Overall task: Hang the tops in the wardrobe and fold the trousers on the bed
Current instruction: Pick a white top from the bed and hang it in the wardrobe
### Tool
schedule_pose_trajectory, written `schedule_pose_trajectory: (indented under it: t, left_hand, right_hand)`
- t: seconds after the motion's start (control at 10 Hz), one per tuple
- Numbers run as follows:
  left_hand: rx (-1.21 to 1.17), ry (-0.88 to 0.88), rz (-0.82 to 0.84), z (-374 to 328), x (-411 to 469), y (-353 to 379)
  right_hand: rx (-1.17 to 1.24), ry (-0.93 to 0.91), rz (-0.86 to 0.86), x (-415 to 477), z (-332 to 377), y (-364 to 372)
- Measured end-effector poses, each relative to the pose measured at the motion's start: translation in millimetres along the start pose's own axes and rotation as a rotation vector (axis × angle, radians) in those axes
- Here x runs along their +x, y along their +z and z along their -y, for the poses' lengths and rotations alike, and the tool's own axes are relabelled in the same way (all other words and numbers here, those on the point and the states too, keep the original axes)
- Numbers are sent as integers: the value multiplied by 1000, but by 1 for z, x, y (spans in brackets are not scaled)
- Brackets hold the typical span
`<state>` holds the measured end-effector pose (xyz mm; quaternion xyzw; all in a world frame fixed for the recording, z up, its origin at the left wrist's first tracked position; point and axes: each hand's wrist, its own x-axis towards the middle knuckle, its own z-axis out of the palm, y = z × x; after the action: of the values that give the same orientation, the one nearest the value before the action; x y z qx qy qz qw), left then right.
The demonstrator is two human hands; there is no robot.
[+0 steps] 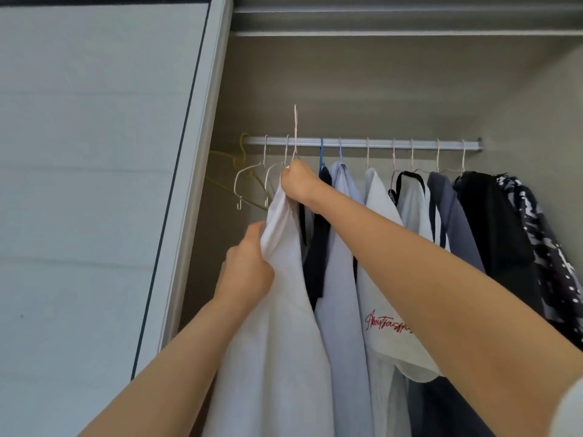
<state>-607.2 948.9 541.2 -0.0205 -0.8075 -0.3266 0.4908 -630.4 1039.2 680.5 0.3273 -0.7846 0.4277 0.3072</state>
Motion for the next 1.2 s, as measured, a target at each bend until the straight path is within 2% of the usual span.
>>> schedule_pose_trajectory:
  t: [0.2, 0.4, 0.5, 0.6, 0.7, 0.9, 1.1, 1.2]
  left_hand:
    - [113, -11, -108, 12, 31, 16]
    - [92, 8, -127, 14, 50, 29]
    - [44, 9, -153, 13, 58, 32]
    - [-29, 22, -196, 11, 61, 34]
    - [-90, 21, -231, 10, 60, 39]
    - [-106, 13, -192, 14, 45, 46]
    - [-65, -21, -168, 21, 41, 49]
    - [-37, -49, -182, 30, 38, 52]
  right_hand:
    - [-220, 71, -54, 42, -8, 11]
    - [-117, 22, -23, 69, -14, 19]
    - [-146, 8, -42, 81, -16, 21]
    - [-309, 67, -69, 90, -14, 21]
    - [-404, 34, -104, 93, -8, 21]
    - [-614, -28, -112, 108, -11, 29]
    - [-619, -15, -78, 114, -30, 43]
    - [-505, 12, -129, 114, -41, 49]
